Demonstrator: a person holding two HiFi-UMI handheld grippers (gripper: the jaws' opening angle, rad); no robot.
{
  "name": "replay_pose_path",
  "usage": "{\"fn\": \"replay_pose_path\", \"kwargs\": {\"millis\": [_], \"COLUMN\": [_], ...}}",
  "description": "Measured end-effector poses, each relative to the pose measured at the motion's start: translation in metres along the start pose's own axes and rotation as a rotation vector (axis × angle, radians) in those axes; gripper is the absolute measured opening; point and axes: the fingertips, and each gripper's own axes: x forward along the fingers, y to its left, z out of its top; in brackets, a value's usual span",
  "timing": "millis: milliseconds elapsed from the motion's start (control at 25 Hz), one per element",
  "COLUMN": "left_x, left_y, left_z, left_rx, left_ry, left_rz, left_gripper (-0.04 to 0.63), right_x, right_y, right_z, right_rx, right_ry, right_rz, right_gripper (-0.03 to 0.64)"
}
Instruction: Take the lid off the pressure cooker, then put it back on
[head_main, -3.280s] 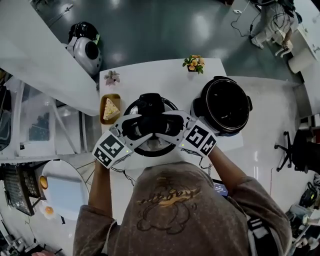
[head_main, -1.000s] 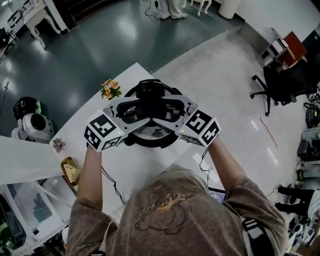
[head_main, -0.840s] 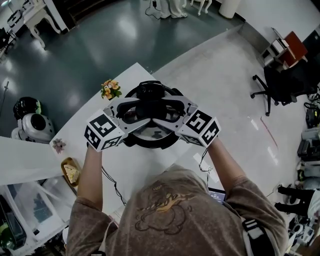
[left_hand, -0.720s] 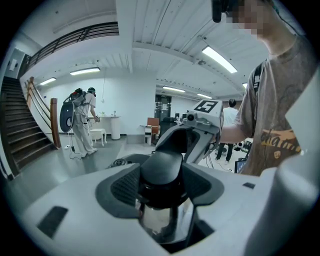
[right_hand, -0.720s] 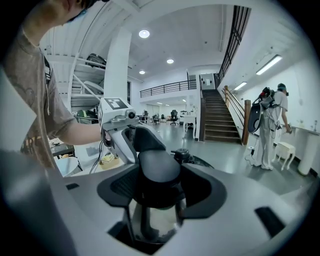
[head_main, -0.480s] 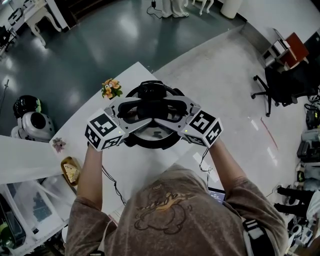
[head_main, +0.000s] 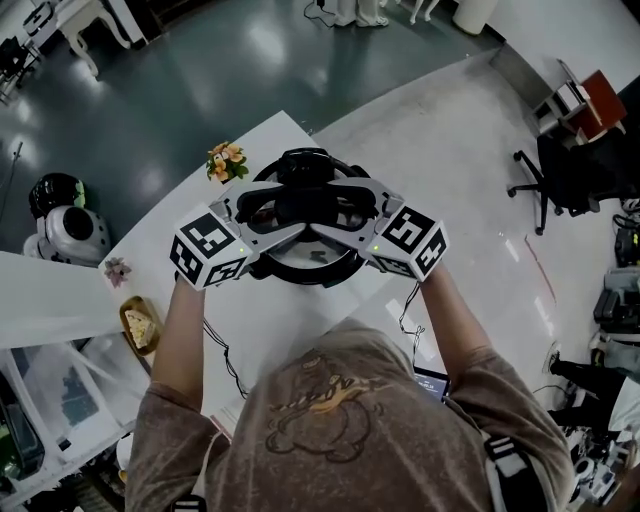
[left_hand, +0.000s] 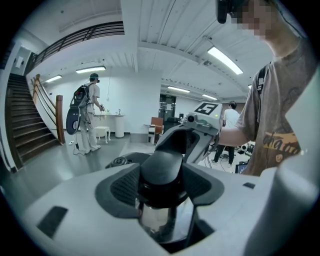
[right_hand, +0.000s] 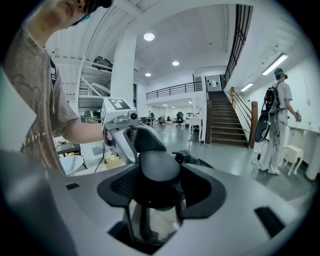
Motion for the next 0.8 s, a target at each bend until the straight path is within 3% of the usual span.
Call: {"fn": "replay_pose_path", "kwargs": {"millis": [360, 800], "left_x": [0.007, 0.006], "left_y": [0.001, 0.003], "left_z": [-0.007, -0.007], "left_rx": [-0.014, -0.046], "left_ry": [0.034, -0.042], "left_rz": [0.058, 0.046], "left_gripper": [0.267, 0.267], "right_x": [0.003, 0.004], "right_y": [-0.004, -0.005], "right_z": [-0.009, -0.009], "right_rx": [-0.005, 0.008], "right_ry": [0.032, -0.004], "right_rz": [0.047, 0.075], "right_gripper": [0.259, 0.259]}}
